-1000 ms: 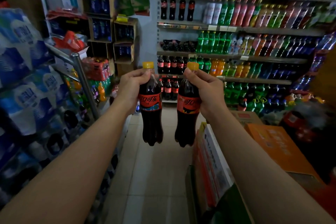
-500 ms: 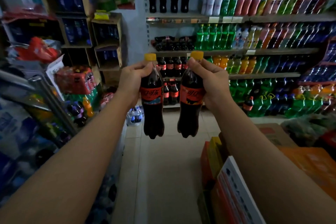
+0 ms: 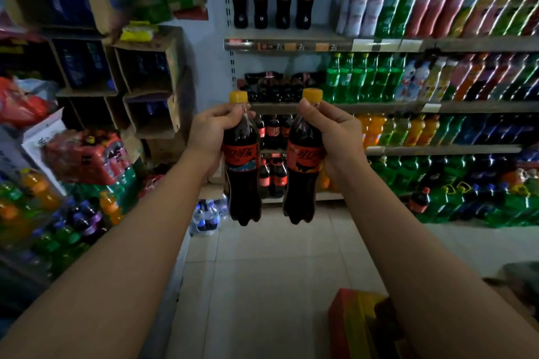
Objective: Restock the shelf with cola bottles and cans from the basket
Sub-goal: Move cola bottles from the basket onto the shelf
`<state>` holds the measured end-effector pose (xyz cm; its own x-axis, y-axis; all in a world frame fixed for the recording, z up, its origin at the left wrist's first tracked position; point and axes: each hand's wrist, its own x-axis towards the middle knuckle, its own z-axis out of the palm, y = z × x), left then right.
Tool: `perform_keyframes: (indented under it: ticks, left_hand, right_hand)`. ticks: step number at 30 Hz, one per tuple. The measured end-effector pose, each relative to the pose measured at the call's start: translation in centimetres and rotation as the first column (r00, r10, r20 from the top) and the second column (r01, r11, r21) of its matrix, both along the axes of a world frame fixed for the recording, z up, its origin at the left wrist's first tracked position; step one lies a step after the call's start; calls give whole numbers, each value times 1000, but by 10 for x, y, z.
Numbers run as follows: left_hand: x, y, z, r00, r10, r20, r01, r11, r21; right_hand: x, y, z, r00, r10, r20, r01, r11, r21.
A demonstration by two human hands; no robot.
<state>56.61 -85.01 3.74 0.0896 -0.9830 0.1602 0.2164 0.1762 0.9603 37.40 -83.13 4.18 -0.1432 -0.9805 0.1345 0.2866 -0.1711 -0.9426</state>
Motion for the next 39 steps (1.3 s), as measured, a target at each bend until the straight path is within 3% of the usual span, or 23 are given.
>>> perform_keyframes:
  ticks: [11,15,20,32,39]
  left_hand:
    - [28,-204,5,997,60,-44,-60,998,12]
    - [46,-283,7,999,44,12,-44,999,-23]
    - [73,-378,35,996,-1,87,9,996,-91]
    - [88,-540,109,999,-51,14,53,973,-227]
    - [80,-593,151,997,-71,35,79,884,-461]
  right_hand:
    - [22,-214,5,998,47,-29,-47,999,-5]
    - [40,-286,7,999,50,-18,-51,998,-24]
    - [66,-379,29,999,21,-35,-24,998,-64]
    - [86,-526,95,1000,-16,-18,13,985,-170]
    - [76,-597,129,997,54,52,-32,935,-352]
